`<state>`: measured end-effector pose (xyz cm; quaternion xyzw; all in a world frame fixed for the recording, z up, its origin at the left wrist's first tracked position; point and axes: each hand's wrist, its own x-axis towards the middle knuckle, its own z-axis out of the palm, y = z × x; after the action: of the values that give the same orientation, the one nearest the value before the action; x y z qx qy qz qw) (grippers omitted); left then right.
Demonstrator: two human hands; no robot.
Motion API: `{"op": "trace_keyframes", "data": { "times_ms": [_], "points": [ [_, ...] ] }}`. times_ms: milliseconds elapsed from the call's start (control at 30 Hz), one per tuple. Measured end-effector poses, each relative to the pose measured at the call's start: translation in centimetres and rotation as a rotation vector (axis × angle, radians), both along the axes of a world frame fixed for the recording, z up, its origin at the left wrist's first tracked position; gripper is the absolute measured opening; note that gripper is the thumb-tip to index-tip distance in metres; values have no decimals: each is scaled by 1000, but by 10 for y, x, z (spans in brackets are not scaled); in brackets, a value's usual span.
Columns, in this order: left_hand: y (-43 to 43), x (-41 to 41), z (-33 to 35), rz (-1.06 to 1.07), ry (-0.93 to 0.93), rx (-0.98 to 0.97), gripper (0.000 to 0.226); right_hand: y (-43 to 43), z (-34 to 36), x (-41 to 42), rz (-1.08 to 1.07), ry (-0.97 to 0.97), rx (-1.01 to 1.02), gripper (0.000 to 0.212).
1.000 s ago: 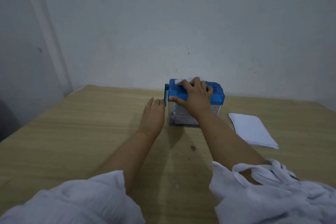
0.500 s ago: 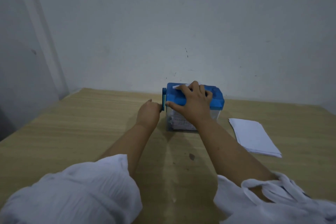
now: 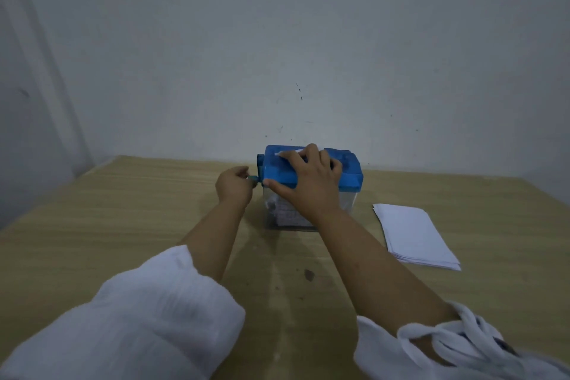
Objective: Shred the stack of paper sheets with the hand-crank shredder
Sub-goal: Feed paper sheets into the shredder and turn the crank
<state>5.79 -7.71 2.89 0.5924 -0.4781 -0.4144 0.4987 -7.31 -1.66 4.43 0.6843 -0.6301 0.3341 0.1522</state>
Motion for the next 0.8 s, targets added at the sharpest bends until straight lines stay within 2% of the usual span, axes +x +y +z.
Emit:
{"op": "trace_keyframes", "data": {
  "times_ms": [67,133,200,267,300,467,533,800],
  "points": [
    [9,-5,5,101,324,179,38,4,3,-4,23,34,44,59],
    [21,-9,22,19,433,296,45,7,9,-11,72,72,98,58],
    [24,-10,38,-141,445,369,69,12,15,-19,137,62,135,56],
    [26,-12,54,-212,437,382,77,15,14,-24,159,43,116,55],
    [27,-13,61,-215,440,388,75,15,11,-26,153,43,92,55],
    [28,-21,79,-244,219,389,59,11,0,-26,140,-29,9,54],
    [28,-22,79,-246,182,376,41,9,-1,-24,132,-46,-31,53],
    [19,-19,76,-211,386,323,29,7,-2,-18,99,-88,-71,49]
  ]
}}
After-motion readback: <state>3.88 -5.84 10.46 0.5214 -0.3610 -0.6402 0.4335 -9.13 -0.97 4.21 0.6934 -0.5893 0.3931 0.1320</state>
